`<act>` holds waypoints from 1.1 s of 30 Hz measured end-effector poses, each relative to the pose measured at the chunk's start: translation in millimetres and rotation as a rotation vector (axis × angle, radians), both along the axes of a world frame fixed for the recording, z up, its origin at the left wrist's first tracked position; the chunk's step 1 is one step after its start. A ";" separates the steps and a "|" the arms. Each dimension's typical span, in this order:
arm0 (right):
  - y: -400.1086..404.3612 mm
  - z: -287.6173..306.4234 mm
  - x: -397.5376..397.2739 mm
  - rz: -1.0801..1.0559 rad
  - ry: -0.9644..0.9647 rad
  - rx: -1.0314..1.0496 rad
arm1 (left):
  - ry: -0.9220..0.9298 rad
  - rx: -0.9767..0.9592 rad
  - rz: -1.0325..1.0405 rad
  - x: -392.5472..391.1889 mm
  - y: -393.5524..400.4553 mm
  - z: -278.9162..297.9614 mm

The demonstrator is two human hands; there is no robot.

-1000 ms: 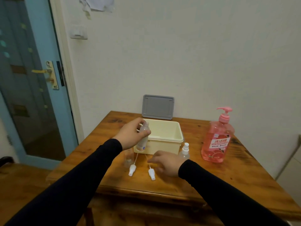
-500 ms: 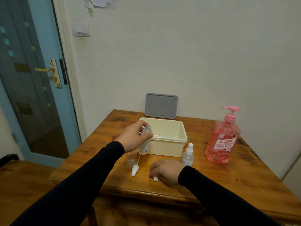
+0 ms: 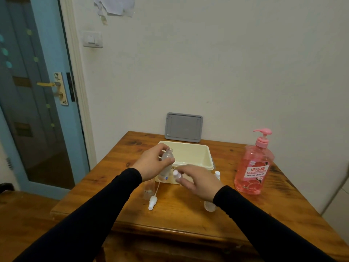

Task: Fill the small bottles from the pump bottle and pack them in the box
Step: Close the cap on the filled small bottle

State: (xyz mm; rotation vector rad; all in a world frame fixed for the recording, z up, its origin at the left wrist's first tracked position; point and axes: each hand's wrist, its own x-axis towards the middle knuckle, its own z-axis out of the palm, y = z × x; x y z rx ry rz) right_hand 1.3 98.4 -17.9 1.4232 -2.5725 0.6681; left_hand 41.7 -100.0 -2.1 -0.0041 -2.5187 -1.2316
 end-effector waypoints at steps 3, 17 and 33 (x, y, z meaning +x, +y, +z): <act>9.4 28.5 -2.1 -0.080 -0.061 -0.211 | -0.002 -0.001 0.003 -1.0 1.5 -0.3; 20.4 82.1 -17.9 -0.203 -0.170 -0.822 | -0.098 -0.001 -0.071 -1.6 23.7 -10.7; 9.9 45.7 -14.6 -0.166 -0.305 -0.611 | -0.018 0.030 -0.095 -4.1 40.0 4.1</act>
